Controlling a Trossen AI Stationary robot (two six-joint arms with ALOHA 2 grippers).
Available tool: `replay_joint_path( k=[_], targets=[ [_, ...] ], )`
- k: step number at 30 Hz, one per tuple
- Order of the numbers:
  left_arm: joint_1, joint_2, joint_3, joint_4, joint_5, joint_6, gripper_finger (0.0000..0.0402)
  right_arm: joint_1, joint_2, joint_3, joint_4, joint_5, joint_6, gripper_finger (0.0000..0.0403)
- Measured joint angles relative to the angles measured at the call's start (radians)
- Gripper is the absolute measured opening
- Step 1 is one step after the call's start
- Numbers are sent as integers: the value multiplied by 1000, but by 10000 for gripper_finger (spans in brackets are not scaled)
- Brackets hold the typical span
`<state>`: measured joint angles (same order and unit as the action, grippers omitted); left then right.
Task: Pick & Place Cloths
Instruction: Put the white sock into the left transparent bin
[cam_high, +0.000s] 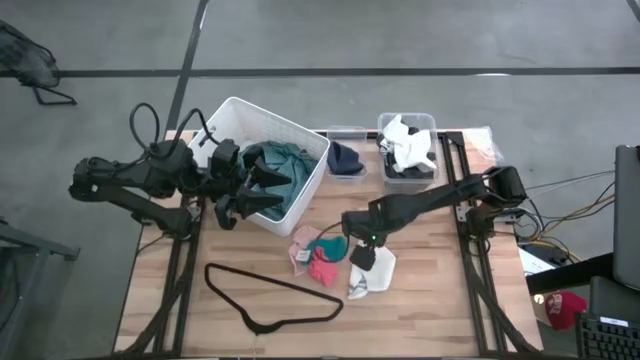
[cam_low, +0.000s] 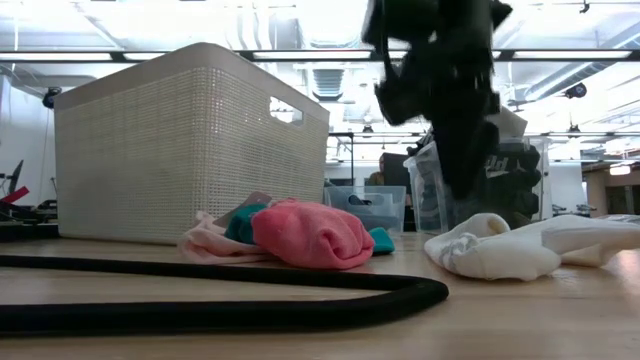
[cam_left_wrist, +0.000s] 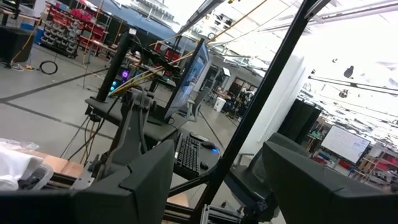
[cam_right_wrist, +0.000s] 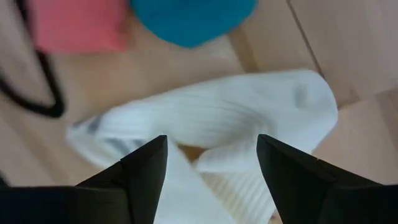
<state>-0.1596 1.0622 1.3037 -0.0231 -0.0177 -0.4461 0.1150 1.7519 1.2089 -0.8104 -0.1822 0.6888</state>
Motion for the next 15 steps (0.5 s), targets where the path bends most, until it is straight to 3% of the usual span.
replay_joint_path(
  k=[11,15],
  targets=[
    [0,1,0,0,-5,-3,250,0,45,-179,206,47,200,232],
    [0,1,0,0,-11,-7,250,0,44,-195,220,51,227,201]
  ],
)
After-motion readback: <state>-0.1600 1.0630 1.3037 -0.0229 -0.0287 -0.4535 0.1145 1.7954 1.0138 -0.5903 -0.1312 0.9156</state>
